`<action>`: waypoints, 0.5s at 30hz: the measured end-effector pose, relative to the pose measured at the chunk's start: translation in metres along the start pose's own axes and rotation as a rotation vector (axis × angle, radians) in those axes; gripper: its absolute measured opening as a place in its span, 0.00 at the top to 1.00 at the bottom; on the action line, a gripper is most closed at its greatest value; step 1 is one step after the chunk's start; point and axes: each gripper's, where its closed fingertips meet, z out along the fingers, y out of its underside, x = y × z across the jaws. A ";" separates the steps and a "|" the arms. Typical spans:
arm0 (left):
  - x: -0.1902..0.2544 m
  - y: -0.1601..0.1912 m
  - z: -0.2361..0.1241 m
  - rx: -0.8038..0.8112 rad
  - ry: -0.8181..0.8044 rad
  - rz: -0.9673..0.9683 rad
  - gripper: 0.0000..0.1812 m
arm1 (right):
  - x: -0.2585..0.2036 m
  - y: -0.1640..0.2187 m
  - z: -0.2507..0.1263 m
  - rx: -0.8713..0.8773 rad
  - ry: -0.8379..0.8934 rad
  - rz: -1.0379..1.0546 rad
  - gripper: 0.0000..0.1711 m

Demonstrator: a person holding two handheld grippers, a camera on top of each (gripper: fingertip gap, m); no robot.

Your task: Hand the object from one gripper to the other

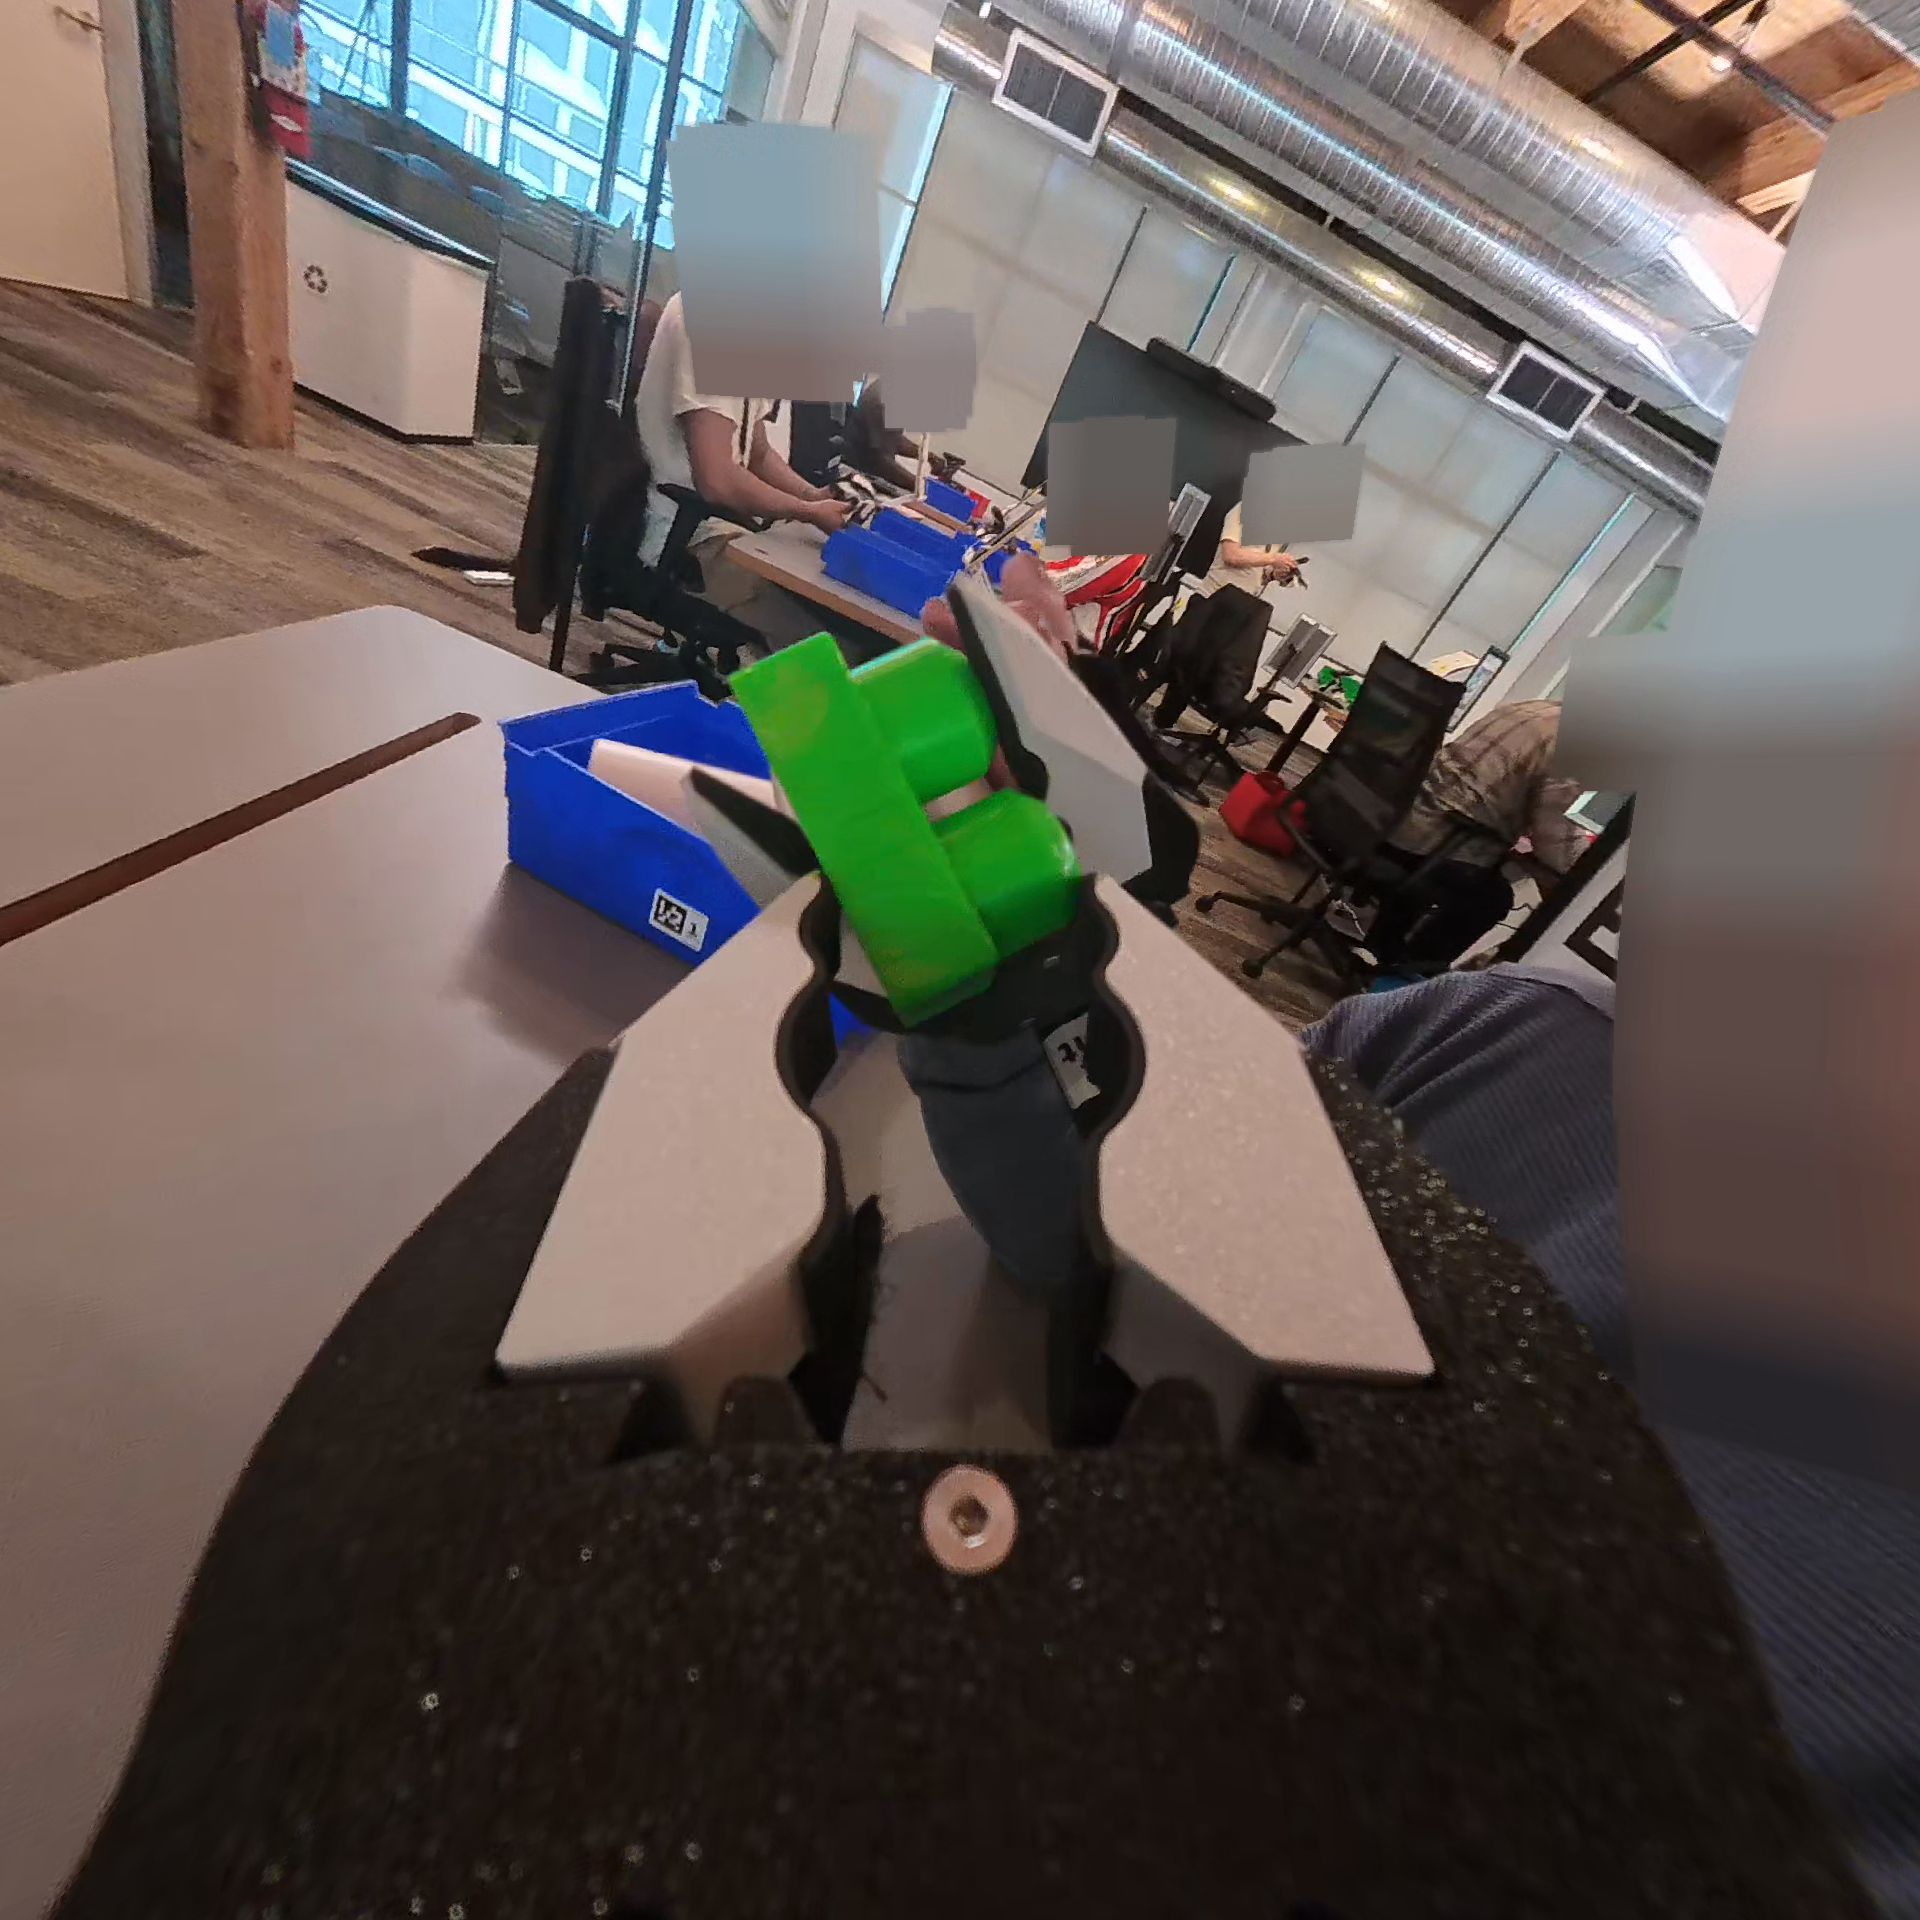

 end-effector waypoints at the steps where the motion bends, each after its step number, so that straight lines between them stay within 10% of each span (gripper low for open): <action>1: -0.001 -0.001 0.003 0.001 0.008 0.018 0.76 | 0.000 0.005 0.000 -0.009 -0.004 0.030 0.72; 7: -0.011 -0.019 0.011 0.072 -0.195 0.489 0.40 | -0.014 0.039 -0.008 -0.030 -0.154 0.432 0.73; 11: -0.037 -0.024 0.012 0.033 -0.504 0.880 0.51 | -0.031 0.056 -0.016 -0.085 -0.277 0.541 0.72; 15: -0.049 -0.010 0.038 -0.049 -0.498 0.792 0.52 | -0.034 0.070 -0.016 -0.173 -0.270 0.434 0.72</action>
